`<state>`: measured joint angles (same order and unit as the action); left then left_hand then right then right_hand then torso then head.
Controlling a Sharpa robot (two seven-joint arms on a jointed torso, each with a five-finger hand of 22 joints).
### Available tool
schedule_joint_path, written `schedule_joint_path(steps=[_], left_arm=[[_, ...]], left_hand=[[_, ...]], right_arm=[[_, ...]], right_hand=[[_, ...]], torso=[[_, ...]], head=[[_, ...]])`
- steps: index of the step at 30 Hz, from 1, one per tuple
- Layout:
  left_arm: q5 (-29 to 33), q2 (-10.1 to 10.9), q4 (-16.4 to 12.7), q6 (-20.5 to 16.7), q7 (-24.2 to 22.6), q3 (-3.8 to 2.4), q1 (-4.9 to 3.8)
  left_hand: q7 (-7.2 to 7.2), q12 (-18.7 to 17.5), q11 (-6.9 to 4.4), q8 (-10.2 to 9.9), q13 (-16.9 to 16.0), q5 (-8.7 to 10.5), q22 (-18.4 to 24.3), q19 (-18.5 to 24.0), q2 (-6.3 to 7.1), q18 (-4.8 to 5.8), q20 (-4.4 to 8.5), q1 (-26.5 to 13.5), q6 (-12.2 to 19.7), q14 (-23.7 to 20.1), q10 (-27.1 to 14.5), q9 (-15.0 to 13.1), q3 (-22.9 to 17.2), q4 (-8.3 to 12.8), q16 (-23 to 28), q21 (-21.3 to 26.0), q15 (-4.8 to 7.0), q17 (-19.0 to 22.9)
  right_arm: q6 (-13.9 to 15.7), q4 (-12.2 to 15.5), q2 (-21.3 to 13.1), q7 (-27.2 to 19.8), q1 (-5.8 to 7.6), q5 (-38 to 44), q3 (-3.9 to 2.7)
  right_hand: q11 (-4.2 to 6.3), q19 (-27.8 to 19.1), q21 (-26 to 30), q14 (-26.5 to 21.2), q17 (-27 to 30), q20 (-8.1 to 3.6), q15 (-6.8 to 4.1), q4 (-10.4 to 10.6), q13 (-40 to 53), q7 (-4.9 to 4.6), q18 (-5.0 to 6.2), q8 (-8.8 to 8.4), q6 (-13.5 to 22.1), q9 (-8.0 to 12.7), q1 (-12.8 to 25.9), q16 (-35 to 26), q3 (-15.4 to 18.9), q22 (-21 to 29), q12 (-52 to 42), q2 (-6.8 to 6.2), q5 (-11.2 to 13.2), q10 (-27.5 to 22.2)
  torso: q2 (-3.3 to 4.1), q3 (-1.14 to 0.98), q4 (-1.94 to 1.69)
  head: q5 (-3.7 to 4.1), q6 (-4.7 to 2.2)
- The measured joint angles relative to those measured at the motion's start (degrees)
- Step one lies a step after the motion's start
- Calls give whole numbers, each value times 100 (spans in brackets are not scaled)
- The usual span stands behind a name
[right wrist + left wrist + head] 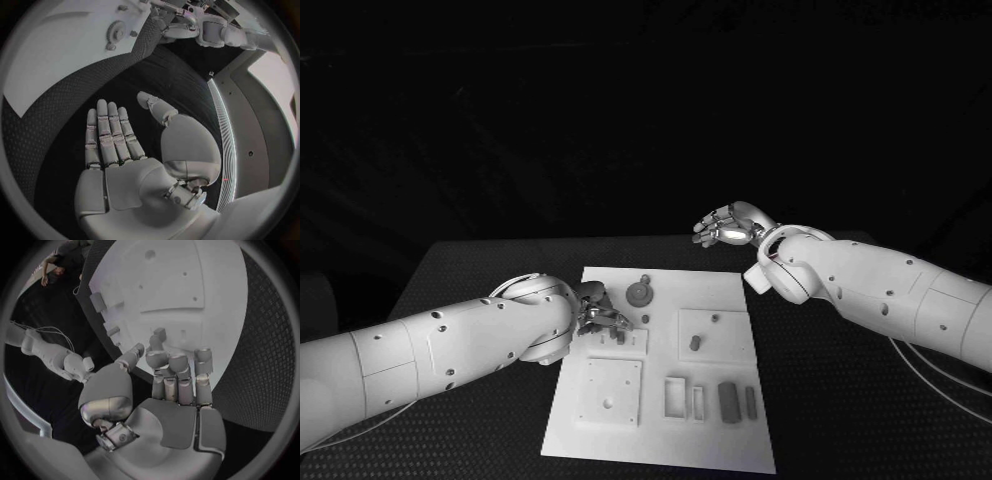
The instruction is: Assemble the parts on the task board
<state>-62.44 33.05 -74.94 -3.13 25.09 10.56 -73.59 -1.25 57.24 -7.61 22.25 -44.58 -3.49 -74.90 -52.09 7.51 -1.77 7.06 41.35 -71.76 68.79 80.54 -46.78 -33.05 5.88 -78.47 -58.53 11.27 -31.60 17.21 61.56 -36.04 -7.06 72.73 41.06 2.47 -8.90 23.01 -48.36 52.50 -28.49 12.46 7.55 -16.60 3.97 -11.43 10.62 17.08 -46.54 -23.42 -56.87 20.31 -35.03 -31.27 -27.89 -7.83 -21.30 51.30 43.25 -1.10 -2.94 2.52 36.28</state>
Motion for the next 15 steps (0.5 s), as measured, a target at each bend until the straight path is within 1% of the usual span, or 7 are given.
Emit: schedule_joint_path(steps=[2,5,8,9,11,12,15], left_arm=[[0,3,1,8,-4,-7,-7],[1,-3,11,36,-10,-7,-13],[1,-8,22,65,-18,-7,-14],[2,-8,30,68,-20,-7,-14],[9,4,61,66,-35,-9,-14],[20,16,79,62,-43,-22,-14],[104,55,194,53,-71,-237,-16]], left_hand=[[0,7,0,0,11,0,0,21,-53,0,20,53,0,0,0,0,45,45,-12,0,0,10],[-1,39,0,0,26,0,0,33,-94,0,9,178,1,0,0,0,75,173,-12,0,-1,26],[-2,39,1,0,39,-82,-4,42,-139,0,0,306,2,0,1,0,86,305,-35,0,-1,45],[-2,39,1,0,39,-89,-5,41,-118,0,0,329,2,0,1,0,92,312,-35,0,-2,46],[-3,39,1,0,47,-89,-5,41,-118,0,0,329,4,0,1,6,93,313,-35,0,-2,54],[-6,39,2,0,53,-89,-4,41,-118,1,0,329,7,-1,2,11,93,314,-35,0,-2,61],[27,-69,29,-72,145,-89,-4,92,-81,0,-10,366,133,-64,-81,60,93,313,59,72,-3,140]], right_arm=[[0,-1,0,0,0,0,0],[-1,-2,0,0,0,0,0],[-2,-2,0,0,0,0,0],[-2,-2,-1,0,0,0,0],[-3,-2,-3,0,0,0,0],[-3,-5,-6,-1,0,0,0],[-4,-13,-14,-1,-1,0,1]], right_hand=[[0,0,0,0,0,0,0,0,0,0,0,0,0,0,0,0,0,0,0,0,0,0],[0,0,0,0,0,0,0,0,0,0,0,0,0,0,0,0,0,0,0,0,0,0],[0,0,0,0,0,0,0,0,0,0,0,0,0,0,0,0,0,0,0,0,0,0],[0,0,0,0,0,0,0,0,0,0,0,0,0,0,0,0,0,0,0,0,0,0],[0,0,0,0,1,0,0,0,0,0,0,0,0,0,0,0,0,0,0,0,0,0],[0,0,0,0,4,0,0,0,1,0,0,0,0,0,0,0,0,0,0,0,0,0],[0,0,0,0,5,0,0,0,1,1,0,0,-1,-1,0,0,0,0,0,0,0,0]], torso=[[0,-1,0],[0,-2,2],[1,-2,3],[1,-2,3],[2,-5,4],[2,-5,4],[1,-5,2]], head=[[-2,-7],[-2,-9],[1,-10],[1,-13],[0,-24],[-2,-30],[-7,-41]])
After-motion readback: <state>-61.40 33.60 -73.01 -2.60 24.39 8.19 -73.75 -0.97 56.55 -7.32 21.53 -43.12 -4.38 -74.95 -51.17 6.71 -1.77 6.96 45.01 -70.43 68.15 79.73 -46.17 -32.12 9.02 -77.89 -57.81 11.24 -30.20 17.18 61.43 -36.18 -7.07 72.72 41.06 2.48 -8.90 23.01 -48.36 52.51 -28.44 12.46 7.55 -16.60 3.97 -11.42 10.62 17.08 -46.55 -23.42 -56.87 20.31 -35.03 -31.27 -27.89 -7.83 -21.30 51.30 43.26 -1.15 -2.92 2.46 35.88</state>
